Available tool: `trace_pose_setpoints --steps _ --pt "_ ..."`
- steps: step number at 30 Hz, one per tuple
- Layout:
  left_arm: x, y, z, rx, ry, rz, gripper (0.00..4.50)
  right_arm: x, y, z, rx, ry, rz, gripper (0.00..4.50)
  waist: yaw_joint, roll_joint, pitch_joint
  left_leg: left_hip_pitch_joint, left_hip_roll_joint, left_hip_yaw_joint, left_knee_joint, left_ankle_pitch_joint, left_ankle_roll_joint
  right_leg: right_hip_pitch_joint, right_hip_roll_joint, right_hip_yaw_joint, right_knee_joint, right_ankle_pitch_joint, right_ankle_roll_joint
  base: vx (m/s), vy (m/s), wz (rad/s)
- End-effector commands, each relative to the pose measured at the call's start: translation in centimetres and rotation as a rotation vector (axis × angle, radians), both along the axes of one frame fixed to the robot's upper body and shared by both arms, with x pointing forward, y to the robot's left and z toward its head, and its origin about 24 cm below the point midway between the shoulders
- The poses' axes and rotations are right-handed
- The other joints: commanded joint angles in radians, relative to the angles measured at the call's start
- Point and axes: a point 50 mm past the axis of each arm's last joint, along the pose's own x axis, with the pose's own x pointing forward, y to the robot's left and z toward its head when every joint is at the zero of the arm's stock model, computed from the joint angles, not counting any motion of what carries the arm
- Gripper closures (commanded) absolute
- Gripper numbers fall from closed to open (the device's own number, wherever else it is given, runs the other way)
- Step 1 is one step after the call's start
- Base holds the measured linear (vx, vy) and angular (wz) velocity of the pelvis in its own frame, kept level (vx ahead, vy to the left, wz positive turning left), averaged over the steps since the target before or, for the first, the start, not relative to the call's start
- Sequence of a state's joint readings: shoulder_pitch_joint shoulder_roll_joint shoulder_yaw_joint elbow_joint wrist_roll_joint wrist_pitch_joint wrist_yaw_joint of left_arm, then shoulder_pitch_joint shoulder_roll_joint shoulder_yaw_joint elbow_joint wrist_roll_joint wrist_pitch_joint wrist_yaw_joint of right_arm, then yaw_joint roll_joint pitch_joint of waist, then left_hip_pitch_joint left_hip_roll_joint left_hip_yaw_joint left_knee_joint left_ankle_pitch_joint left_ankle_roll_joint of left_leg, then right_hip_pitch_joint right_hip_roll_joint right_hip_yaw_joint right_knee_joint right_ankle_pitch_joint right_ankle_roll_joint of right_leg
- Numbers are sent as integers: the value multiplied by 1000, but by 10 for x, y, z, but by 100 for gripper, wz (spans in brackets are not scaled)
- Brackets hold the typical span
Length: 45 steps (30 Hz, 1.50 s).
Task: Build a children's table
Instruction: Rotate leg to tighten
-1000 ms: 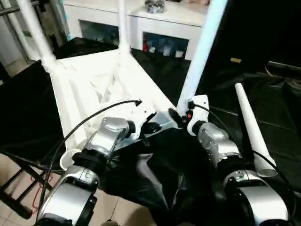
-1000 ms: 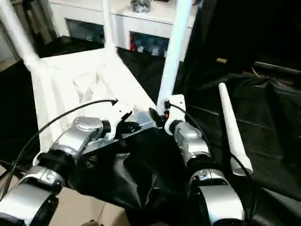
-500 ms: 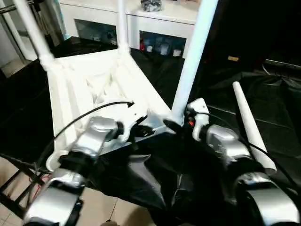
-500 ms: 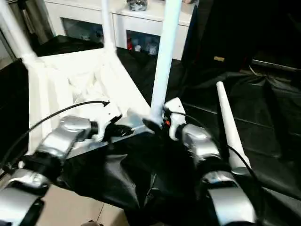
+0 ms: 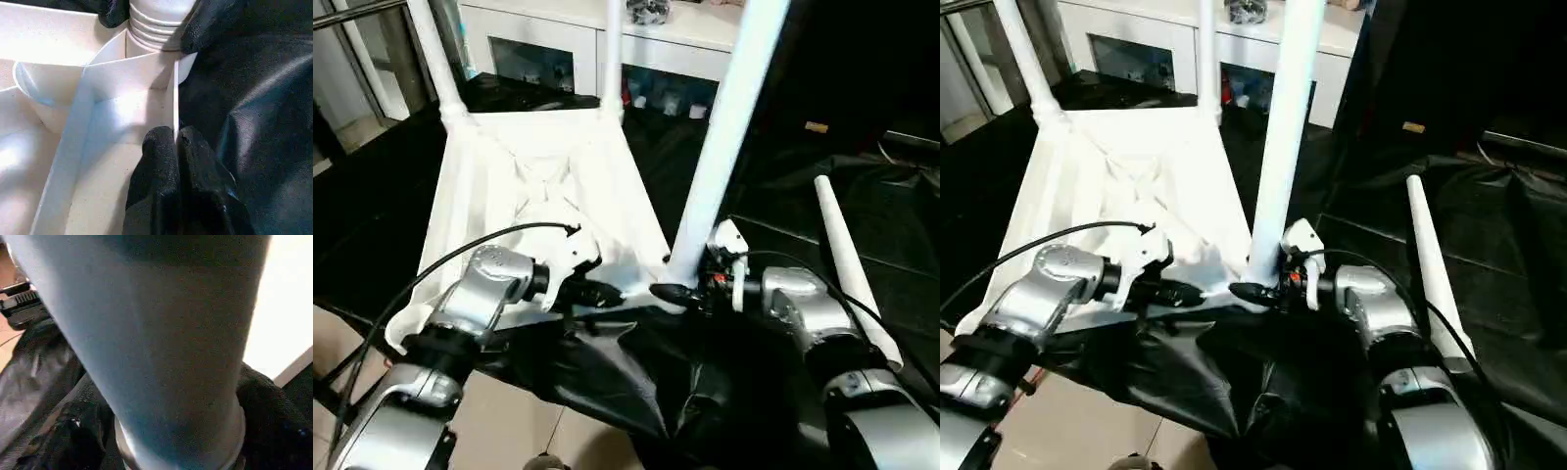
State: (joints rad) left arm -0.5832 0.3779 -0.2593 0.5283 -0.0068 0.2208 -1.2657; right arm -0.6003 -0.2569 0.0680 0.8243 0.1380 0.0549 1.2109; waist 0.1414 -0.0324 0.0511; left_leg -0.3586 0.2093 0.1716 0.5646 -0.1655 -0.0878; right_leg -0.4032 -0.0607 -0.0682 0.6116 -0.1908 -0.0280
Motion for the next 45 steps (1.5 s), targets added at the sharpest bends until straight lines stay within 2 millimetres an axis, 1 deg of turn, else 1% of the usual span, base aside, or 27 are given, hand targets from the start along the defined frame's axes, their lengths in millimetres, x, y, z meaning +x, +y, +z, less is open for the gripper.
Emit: trace_pose_setpoints --steps 1,5,8,10,12,14,15,16,18,21,22,23,24,27,28,30,32,33,34,38,39,40,41,42,43,44,45 --pt "-1 -12 10 -48 -27 -61 450 -6 8 -4 7 30 63 147 -2 7 -65 9 29 2 -54 -172 46 56 -78 47 -63 -114 -223 0 0 0" --pt "0 -12 10 -44 -35 -47 450 -7 10 -4 9 33 68 171 0 6 -65 10 29 2 -54 -182 38 55 -79 47 -64 -132 -215 0 0 0" --pt "4 -15 9 -41 -58 5 450 -6 12 -8 0 43 12 176 0 5 -65 9 28 2 -54 -177 37 55 -78 46 -64 -125 -216 0 0 0" --pt "6 -16 9 -41 -63 21 450 -5 13 -9 -5 43 -12 176 -1 5 -64 9 27 1 -55 -186 29 55 -80 47 -66 -147 -210 0 0 0" --pt "13 -22 8 -45 -82 112 450 2 16 -16 -47 37 -168 177 -3 6 -62 8 27 1 -56 -189 25 54 -80 47 -67 -159 -206 0 0 0" --pt "20 -28 7 -43 -101 199 450 9 18 -23 -63 53 -339 178 -14 3 -57 11 22 -2 -62 -223 -4 50 -83 49 -78 -248 -184 0 0 0" --pt "23 -32 7 -44 -108 239 450 12 20 -25 -63 65 -418 178 -18 4 -56 12 20 -5 -64 -244 -16 52 -85 48 -83 -305 -166 0 0 0" --pt "27 -37 7 -42 -114 287 450 14 22 -29 -74 82 -498 178 -20 4 -56 15 21 -5 -64 -253 -19 50 -84 48 -86 -324 -159 0 0 0" --pt "33 -45 7 -36 -133 361 450 16 27 -35 -111 103 -615 178 -28 3 -56 16 19 -6 -64 -266 -20 49 -83 49 -89 -339 -150 0 0 0" --pt "37 -56 7 -37 -145 414 450 16 35 -40 -144 108 -688 178 -29 3 -60 15 19 -5 -62 -243 -13 49 -81 51 -85 -288 -155 0 0 0" --pt "37 -64 6 -37 -153 425 450 15 44 -40 -146 88 -688 178 -30 9 -60 13 20 -4 -61 -235 -12 49 -80 51 -84 -256 -161 0 0 0" --pt "37 -68 6 -41 -154 415 450 15 48 -40 -143 80 -682 143 -29 11 -60 14 18 -3 -60 -234 -8 49 -80 51 -83 -241 -163 0 0 0" --pt "36 -72 6 -45 -153 406 450 15 52 -39 -136 79 -676 122 -29 9 -63 12 17 -3 -59 -224 -1 52 -78 51 -81 -214 -167 0 0 0" --pt "35 -76 6 -53 -151 390 450 16 55 -38 -109 94 -670 100 -31 10 -62 9 18 -3 -60 -224 10 54 -78 50 -79 -196 -174 0 0 0" --pt "33 -75 5 -51 -154 368 450 19 52 -33 -106 71 -668 74 -33 8 -61 10 17 -3 -61 -240 12 55 -78 49 -82 -223 -170 0 0 0" --pt "33 -75 5 -49 -156 363 450 20 51 -33 -110 62 -670 64 -32 8 -60 9 18 -4 -62 -244 13 54 -80 50 -85 -242 -164 0 0 0" --pt "33 -73 4 -41 -159 359 450 23 43 -28 -124 15 -683 59 -32 9 -61 10 19 -4 -62 -245 12 53 -80 50 -84 -246 -162 0 0 0" --pt "34 -70 3 -37 -157 366 450 26 32 -23 -117 -19 -688 59 -31 0 -60 10 19 -3 -62 -245 15 54 -80 49 -85 -251 -159 0 0 0" --pt "34 -69 3 -35 -155 375 450 28 25 -19 -105 -34 -689 59 -30 1 -61 9 19 -3 -62 -243 17 55 -79 49 -84 -248 -158 0 0 0" --pt "37 -65 2 -29 -156 425 450 28 -4 -2 -17 -75 -678 59 -22 -4 -65 5 18 -1 -55 -174 54 62 -76 50 -74 -129 -171 0 0 0" --pt "38 -64 1 -24 -157 442 450 26 -12 2 5 -88 -663 59 -24 0 -65 0 16 -1 -53 -158 65 64 -75 49 -71 -99 -180 0 0 0" --pt "40 -63 1 -15 -171 479 450 22 -24 7 21 -104 -645 59 -23 0 -66 1 17 0 -51 -154 69 65 -75 49 -71 -88 -179 0 0 0" --pt "42 -62 0 -9 -182 504 450 18 -32 10 28 -114 -632 59 -20 -6 -68 2 16 1 -47 -138 85 69 -71 49 -70 -51 -175 0 0 0" --pt "42 -63 1 -13 -188 509 450 14 -40 13 29 -129 -619 59 -20 -6 -67 -4 14 -1 -47 -120 96 70 -71 47 -68 -33 -179 0 0 0" --pt "42 -65 1 -18 -190 509 450 12 -45 15 28 -138 -612 59 -20 -9 -68 -6 13 -1 -46 -117 98 73 -72 46 -68 -30 -176 0 0 0" --pt "42 -67 3 -31 -197 503 450 7 -49 16 29 -135 -592 59 -21 -3 -68 -7 13 -2 -45 -118 96 72 -73 45 -67 -36 -175 0 0 0" --pt "43 -73 9 -77 -236 495 450 -2 -50 13 10 -113 -553 59 -22 -8 -68 -6 11 0 -43 -122 100 72 -73 43 -73 -65 -169 0 0 0"
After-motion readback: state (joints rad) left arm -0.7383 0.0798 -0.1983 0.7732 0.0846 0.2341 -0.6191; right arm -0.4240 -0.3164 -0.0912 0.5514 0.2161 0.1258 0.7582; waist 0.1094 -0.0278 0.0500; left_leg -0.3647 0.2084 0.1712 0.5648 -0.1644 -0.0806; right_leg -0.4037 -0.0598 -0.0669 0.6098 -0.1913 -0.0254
